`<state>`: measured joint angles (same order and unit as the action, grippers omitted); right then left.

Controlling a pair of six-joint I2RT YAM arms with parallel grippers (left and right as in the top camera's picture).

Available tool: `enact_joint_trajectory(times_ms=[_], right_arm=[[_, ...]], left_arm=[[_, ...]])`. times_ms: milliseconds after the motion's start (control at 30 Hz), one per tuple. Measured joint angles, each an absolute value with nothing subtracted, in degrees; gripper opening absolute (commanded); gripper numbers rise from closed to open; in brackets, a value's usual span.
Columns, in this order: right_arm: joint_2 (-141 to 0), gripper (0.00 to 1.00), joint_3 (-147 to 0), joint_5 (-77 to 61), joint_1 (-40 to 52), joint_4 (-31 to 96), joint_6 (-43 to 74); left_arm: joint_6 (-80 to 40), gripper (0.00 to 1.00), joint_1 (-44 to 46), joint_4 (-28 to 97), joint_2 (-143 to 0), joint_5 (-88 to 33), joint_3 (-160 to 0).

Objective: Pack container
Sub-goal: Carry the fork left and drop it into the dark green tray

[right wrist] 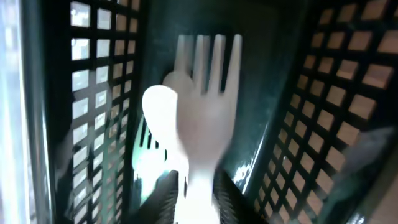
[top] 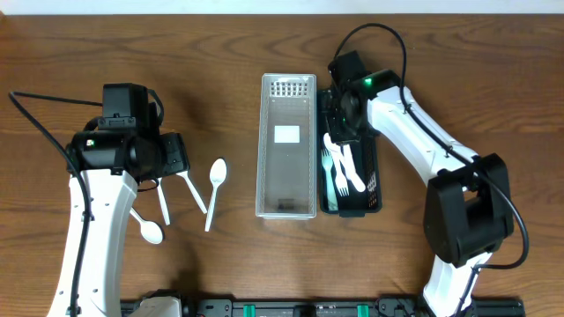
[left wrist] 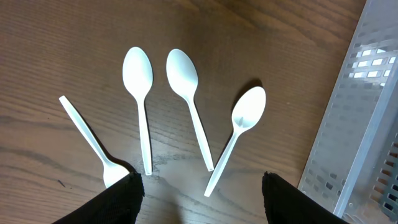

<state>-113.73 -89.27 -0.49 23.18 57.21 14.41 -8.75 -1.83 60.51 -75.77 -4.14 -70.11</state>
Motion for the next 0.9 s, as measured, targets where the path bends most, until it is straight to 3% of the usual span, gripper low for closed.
enact_joint_trajectory(times_ms=[67,233,400,433,467,533,633,733,867,900], right_arm=[[-113.73,0.41,-89.27,-0.49,23.18,57.12,14.48],[-113.67,0.43,-89.27,-0.47,23.18,56.93,14.24],[-111.33,0.55,-90.11,0.27,23.16,58.02,13.28],[-110.43,0.59,-90.70,0.69,23.14,58.26,13.15],[-108.97,0.63,-91.74,1.32,23.03,58.50,12.86],[-104.73,0.79,-93.73,2.70,22.55,58.46,12.23],[-97.36,0.92,-95.44,5.02,20.27,58.89,12.12],[-90.45,0.99,-96.82,7.05,14.92,61.06,11.68],[-87.68,0.99,-97.17,8.01,5.67,65.10,11.29],[-88.20,0.99,-96.99,7.09,2.66,66.08,10.63]], left_arm=[[-8.75,0.64,-1.83,60.49,-75.77,-4.14,-70.11],[-8.75,0.64,-1.83,61.06,-75.77,-4.14,-70.11],[-8.73,0.65,-1.83,61.14,-75.77,-4.14,-70.11],[-8.75,0.72,-1.83,61.14,-75.77,-4.14,-70.11],[-8.49,0.73,-1.83,61.12,-75.77,-4.14,-70.11],[-8.75,0.74,-1.83,61.12,-75.75,-4.14,-70.11],[-8.69,0.76,-1.74,61.12,-75.22,-4.14,-70.11],[-7.92,0.83,-0.45,61.04,-73.19,-4.14,-70.11],[-5.82,0.98,4.93,59.99,-69.82,-4.10,-70.11],[-5.32,0.98,7.05,59.96,-69.32,-4.05,-70.13]])
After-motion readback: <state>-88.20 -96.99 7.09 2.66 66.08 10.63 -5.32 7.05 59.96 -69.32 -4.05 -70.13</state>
